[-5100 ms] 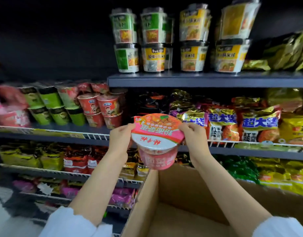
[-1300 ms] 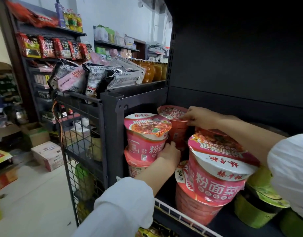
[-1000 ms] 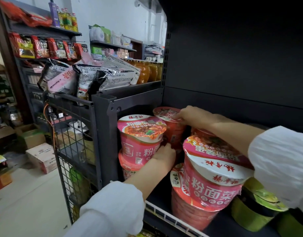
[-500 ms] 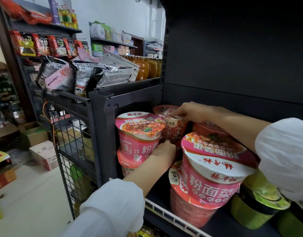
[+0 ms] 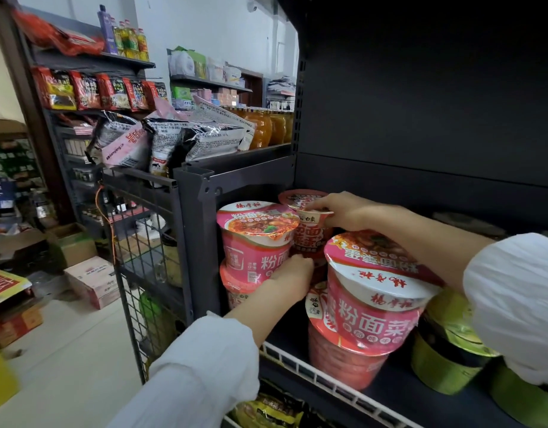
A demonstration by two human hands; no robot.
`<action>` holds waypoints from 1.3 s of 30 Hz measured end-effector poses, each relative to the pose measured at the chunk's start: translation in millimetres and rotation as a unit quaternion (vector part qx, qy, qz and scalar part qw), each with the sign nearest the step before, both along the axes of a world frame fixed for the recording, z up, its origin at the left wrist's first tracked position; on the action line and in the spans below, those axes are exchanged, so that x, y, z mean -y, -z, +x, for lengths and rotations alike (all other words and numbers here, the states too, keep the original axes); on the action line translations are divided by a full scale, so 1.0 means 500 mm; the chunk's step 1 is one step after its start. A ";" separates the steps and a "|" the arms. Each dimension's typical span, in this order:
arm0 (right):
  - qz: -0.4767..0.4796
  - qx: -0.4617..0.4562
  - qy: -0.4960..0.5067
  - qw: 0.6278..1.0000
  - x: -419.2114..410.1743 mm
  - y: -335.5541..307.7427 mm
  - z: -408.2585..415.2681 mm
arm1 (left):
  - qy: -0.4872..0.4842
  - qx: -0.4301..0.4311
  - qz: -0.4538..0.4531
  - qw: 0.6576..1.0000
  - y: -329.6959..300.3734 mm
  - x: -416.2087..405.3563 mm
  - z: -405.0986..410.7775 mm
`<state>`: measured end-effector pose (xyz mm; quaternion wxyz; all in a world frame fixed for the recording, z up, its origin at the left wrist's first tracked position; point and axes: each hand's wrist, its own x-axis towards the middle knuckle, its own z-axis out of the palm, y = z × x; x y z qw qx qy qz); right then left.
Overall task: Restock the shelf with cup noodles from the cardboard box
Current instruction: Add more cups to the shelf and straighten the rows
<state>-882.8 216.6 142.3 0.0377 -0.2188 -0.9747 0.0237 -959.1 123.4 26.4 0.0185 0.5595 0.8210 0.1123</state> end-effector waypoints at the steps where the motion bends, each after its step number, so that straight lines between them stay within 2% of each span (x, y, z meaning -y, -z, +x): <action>1: -0.005 -0.004 -0.005 1.000 0.013 -0.003 0.009 | 0.013 -0.001 0.005 1.000 -0.001 0.011 0.001; 5: 0.004 -0.023 -0.046 0.999 0.071 -0.010 0.037 | 0.070 0.005 -0.015 0.997 0.000 0.069 -0.009; 8: -0.012 -0.045 -0.059 0.997 0.116 -0.005 0.043 | 0.099 0.015 0.038 0.994 0.004 0.138 -0.029; 12: 0.000 -0.050 -0.081 0.995 0.166 0.007 0.031 | 0.053 -0.012 0.121 0.991 0.013 0.245 -0.067; 15: 0.010 -0.036 -0.088 0.995 0.191 0.018 0.017 | 0.015 0.011 0.168 0.986 0.016 0.294 -0.106; 20: 0.022 -0.003 -0.066 0.998 0.205 0.037 -0.010 | 0.027 0.025 0.108 0.993 0.027 0.289 -0.113; 23: 0.007 -0.009 -0.043 0.999 0.204 0.046 -0.025 | -0.007 0.008 0.124 0.992 0.031 0.271 -0.105; 27: 0.064 -0.031 -0.047 0.996 0.195 0.045 -0.039 | -0.024 -0.080 0.101 0.991 0.029 0.252 -0.097; 33: 0.134 0.007 -0.065 0.989 0.198 0.027 -0.038 | 0.046 -0.207 0.019 0.977 0.026 0.253 -0.088; 36: 0.158 0.001 -0.076 0.985 0.198 0.022 -0.020 | 0.067 -0.198 0.037 0.977 0.036 0.258 -0.086; 39: 0.119 -0.011 -0.070 0.990 0.187 0.013 -0.007 | 0.044 -0.136 0.089 0.986 0.034 0.250 -0.082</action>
